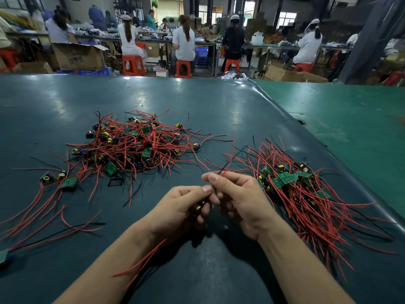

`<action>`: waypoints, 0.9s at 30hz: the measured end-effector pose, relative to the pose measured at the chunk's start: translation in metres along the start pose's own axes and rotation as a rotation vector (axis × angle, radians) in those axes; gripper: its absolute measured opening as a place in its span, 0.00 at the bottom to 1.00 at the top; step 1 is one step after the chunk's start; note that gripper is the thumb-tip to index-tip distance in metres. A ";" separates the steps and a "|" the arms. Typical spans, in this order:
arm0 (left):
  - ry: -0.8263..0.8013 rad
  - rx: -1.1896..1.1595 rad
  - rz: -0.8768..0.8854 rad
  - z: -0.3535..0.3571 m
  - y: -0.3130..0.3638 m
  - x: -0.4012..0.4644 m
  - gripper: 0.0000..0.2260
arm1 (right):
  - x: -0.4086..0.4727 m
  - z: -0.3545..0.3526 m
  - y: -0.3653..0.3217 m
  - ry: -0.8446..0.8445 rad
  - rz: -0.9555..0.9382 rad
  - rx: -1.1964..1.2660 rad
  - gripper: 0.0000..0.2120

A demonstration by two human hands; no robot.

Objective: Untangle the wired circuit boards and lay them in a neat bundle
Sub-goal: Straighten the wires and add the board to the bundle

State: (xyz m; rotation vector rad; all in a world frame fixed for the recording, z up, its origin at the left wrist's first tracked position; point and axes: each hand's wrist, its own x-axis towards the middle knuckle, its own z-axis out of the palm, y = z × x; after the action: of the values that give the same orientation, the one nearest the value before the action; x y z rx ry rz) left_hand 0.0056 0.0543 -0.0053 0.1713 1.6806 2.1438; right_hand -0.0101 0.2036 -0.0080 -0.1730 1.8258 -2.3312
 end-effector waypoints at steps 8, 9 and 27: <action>0.030 0.033 0.020 0.002 0.001 0.002 0.12 | 0.006 -0.003 0.005 0.261 -0.225 -0.154 0.05; 0.023 0.040 0.025 0.001 0.001 0.002 0.12 | 0.007 -0.004 0.004 0.294 -0.246 -0.160 0.05; -0.022 0.077 0.058 0.001 0.000 -0.003 0.12 | 0.015 -0.019 -0.002 0.437 -0.280 0.069 0.11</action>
State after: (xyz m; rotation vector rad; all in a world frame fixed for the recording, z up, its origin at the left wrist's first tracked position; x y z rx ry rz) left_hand 0.0089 0.0538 -0.0046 0.2682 1.7673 2.1111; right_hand -0.0282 0.2188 -0.0113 0.1078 2.0142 -2.8004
